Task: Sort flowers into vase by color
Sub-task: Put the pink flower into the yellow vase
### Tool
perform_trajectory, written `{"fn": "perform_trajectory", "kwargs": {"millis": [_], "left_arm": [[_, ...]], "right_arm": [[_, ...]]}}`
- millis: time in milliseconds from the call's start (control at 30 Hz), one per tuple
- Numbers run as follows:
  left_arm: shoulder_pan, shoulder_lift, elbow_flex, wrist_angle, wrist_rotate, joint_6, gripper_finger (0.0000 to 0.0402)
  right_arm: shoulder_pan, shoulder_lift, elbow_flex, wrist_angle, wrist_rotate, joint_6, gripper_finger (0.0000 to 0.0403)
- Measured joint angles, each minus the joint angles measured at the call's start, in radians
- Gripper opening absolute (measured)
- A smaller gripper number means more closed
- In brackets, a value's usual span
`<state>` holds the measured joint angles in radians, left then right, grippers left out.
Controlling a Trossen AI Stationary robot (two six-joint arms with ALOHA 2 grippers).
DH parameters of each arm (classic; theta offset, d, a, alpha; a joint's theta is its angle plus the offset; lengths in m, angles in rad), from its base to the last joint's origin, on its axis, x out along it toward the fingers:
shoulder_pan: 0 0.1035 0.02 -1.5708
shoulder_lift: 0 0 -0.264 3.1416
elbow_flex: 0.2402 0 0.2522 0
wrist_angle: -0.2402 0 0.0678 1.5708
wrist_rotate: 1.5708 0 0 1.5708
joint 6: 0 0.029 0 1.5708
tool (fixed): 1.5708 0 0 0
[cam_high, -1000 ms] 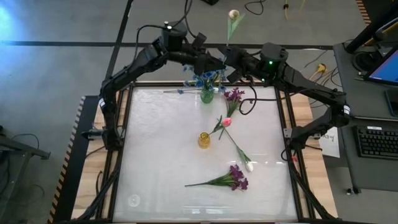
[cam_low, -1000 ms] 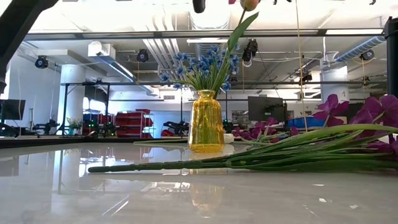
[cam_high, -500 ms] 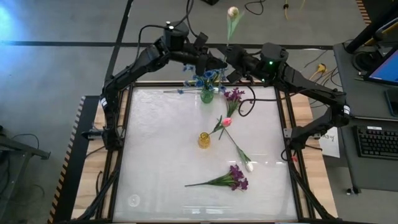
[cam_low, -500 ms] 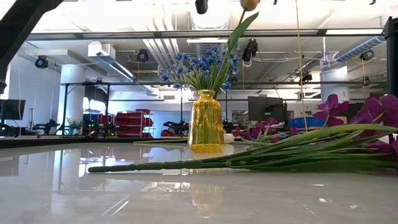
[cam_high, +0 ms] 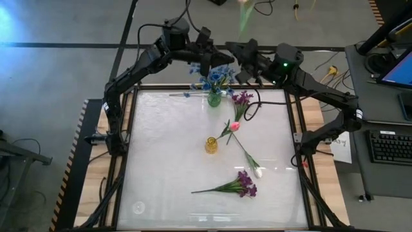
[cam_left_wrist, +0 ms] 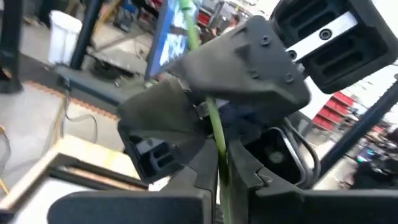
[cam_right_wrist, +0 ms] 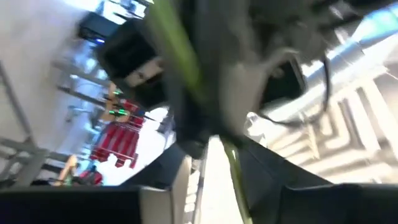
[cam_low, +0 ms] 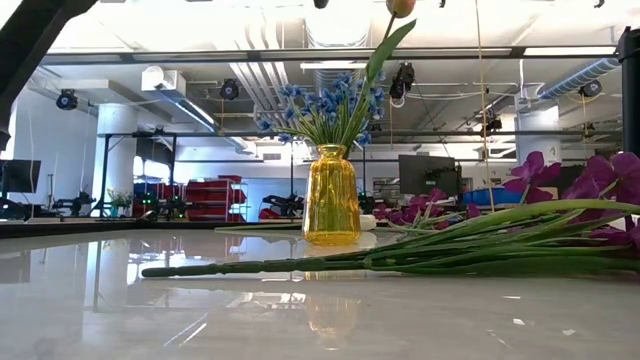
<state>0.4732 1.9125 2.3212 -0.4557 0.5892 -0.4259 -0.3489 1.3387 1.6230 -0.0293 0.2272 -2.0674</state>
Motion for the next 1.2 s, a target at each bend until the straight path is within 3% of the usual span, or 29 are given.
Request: {"fn": "perform_trajectory", "kwargs": {"millis": [167,367,600,800,967,1200], "left_arm": [[0.014,-0.013,0.033,0.025,-0.006,0.038,0.0000],[0.023,-0.030,0.034,0.057,-0.010,0.087,0.0000],[0.028,-0.031,0.034,0.066,-0.010,0.097,0.0000],[0.028,-0.031,0.034,0.082,-0.008,0.096,0.0000],[0.025,-0.026,0.034,0.086,-0.031,0.057,0.0000],[0.024,-0.006,0.032,0.086,-0.066,0.010,0.0000]], "right_arm": [[0.000,-0.003,0.000,0.154,0.007,0.046,0.0169],[0.000,-0.004,0.000,0.195,0.045,0.171,0.0202],[-0.001,-0.004,0.000,0.196,0.072,0.193,0.0208],[0.000,-0.004,0.000,0.200,0.133,0.316,0.0208],[-0.001,-0.002,0.000,0.203,0.138,0.444,0.0208],[-0.001,0.002,0.001,0.222,0.120,0.453,0.0208]]}}
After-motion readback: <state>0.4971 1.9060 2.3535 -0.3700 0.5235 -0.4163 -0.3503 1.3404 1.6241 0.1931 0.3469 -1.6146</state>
